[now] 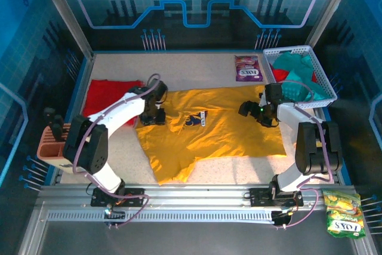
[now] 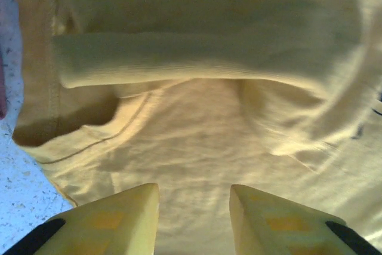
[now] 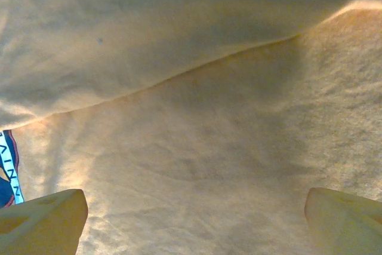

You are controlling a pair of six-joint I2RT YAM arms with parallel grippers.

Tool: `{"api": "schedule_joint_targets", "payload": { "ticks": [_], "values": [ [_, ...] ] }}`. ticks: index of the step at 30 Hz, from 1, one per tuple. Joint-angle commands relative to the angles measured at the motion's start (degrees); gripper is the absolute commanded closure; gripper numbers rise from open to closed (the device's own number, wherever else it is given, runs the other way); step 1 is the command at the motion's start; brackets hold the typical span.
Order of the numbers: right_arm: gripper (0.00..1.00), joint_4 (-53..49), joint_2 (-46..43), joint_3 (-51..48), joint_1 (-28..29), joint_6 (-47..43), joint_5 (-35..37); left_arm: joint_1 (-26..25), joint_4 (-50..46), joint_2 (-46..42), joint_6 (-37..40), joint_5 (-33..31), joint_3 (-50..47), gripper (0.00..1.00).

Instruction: Fold and stack the t-shirts

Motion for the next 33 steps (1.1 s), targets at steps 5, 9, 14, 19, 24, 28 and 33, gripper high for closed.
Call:
{"api": "schedule_joint_targets", "payload": {
  "ticks": [5,9,14,19,24,28,33],
  "values": [
    [0.06,0.39,0.92,-0.31,0.35,-0.31,-1.56,8.24,9.76,0.32,-3.27,7.79,-5.49,0.65],
    [0.06,0.03,1.01,-0.25,0.3,-0.57,-1.52,9.52,12.21,2.63,-3.77,6.12,-5.01,0.65],
    [0.06,-0.19,0.74,-0.46,0.39,-0.82,-1.07,10.41,13.26,5.75,-4.06,5.75,-4.17,0.66],
    [0.06,0.04,1.08,-0.56,0.15,-0.82,-1.17,10.58,15.49,7.26,-4.25,4.47,-4.75,0.68],
    [0.06,0.12,1.69,-0.21,0.13,-0.56,-1.78,10.76,17.07,7.87,-4.64,4.03,-4.98,0.69],
    [0.06,-0.01,1.71,-0.07,0.18,-0.64,-1.63,10.76,16.88,7.91,-4.56,3.66,-4.64,0.75],
    [0.06,-0.15,1.81,-0.04,0.15,-0.63,-1.69,10.76,15.36,7.24,-4.07,2.38,-3.91,0.81]
  ]
}}
